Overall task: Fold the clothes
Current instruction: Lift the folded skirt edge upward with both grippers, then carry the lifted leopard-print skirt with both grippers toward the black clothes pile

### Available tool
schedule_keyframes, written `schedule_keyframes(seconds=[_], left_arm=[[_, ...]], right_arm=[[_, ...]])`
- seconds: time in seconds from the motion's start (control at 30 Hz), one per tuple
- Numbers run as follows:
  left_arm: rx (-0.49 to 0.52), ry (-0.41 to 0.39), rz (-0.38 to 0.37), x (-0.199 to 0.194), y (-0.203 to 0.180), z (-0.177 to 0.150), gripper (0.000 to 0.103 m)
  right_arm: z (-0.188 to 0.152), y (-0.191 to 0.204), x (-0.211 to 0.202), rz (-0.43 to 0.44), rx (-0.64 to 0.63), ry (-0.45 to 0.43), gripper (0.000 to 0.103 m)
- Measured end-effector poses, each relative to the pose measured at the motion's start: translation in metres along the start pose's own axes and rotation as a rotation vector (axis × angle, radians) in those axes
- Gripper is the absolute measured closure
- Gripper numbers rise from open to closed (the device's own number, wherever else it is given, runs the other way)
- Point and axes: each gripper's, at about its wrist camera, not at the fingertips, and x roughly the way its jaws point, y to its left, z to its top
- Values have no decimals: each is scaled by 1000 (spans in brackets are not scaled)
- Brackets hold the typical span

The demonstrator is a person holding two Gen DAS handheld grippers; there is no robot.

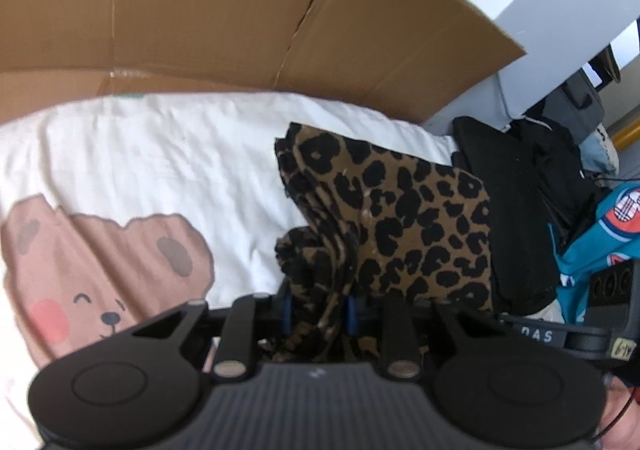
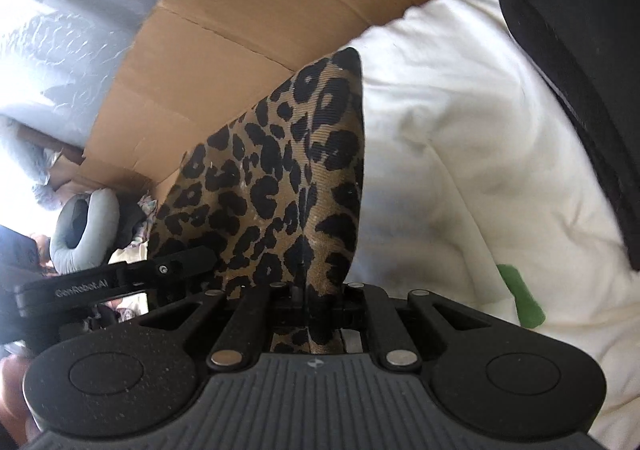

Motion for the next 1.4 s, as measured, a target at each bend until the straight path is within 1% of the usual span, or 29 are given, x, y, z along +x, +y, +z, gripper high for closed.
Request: schedule_keyframes(seconds=[0.1,0.33,0.57,0.73,0.83,0.97,1.07,1.2,1.4], left_arm=[[4,-12,15,-18,-13,5,78],[14,-40,49,-60,-42,17,79],[6,-99,72,-121,-78,29,79],[1,-146,87,-164,-105,38,79],[8,-189,80,-191,-125,43,79],[24,-230,73,-221,-151,45,79],[21,-251,71,-236,-171,48,79],[15,-285,53,-253,-195,48,79],[49,-331,36,-281,-237,52,79]], right_arm=[[7,9,-15,6,-4,-21,98],[24,46,-59,22,-69,-62,99],[41,88,-106,38,-118,-104,99],[53,115,-147,56,-138,-144,99],[61,131,-177,76,-161,-180,99],[70,148,-212,89,-192,-198,99],[73,160,-238,71,-218,-216,99],[76,172,-275,56,-234,-265,99],[78,185,-331,37,-267,-336,99]])
